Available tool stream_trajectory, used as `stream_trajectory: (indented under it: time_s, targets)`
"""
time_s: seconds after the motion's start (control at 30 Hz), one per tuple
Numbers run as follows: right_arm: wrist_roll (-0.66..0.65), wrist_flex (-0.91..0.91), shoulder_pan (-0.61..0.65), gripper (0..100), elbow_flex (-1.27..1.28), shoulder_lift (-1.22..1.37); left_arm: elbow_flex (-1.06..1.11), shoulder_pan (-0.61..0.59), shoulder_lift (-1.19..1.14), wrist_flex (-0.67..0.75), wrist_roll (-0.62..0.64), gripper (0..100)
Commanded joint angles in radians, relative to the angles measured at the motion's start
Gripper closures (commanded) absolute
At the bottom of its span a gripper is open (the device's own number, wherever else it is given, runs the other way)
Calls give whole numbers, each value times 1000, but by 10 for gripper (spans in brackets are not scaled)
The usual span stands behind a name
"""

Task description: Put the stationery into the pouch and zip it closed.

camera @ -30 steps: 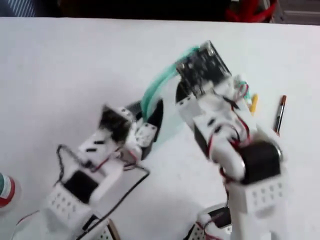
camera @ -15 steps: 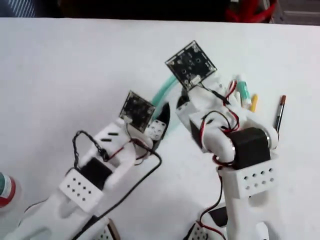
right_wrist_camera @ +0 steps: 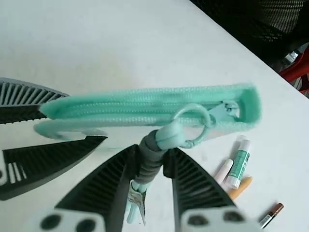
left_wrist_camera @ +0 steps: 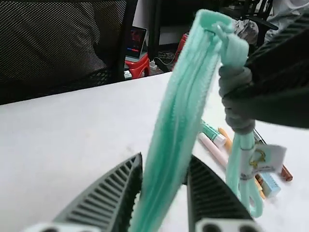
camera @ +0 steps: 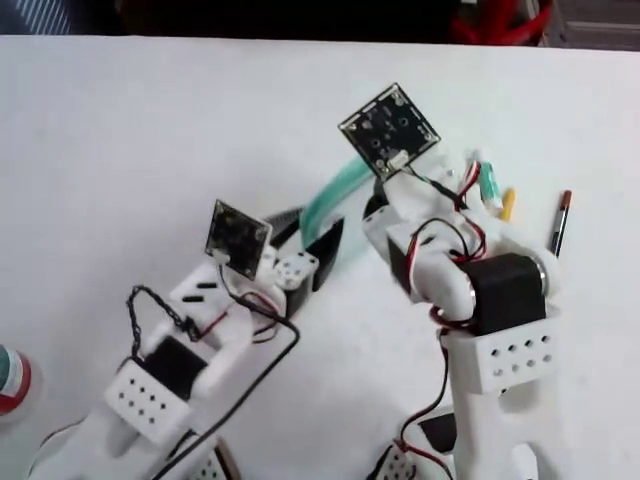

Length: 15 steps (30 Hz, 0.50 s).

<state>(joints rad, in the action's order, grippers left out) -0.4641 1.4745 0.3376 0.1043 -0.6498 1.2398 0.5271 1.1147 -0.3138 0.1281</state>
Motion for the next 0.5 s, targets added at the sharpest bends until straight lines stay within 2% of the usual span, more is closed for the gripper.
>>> stream_trajectory:
  time_s: [0.0,0.23,0.47]
  targets:
    - [-9,27,44,979,-11,2,-25,-5,-74,121,43,849]
    - [-9,31,51,979,-11,2,-157,1,-208,31,46,825]
    - [-9,27,48,979,-11,4,-158,19,-209,25,41,983]
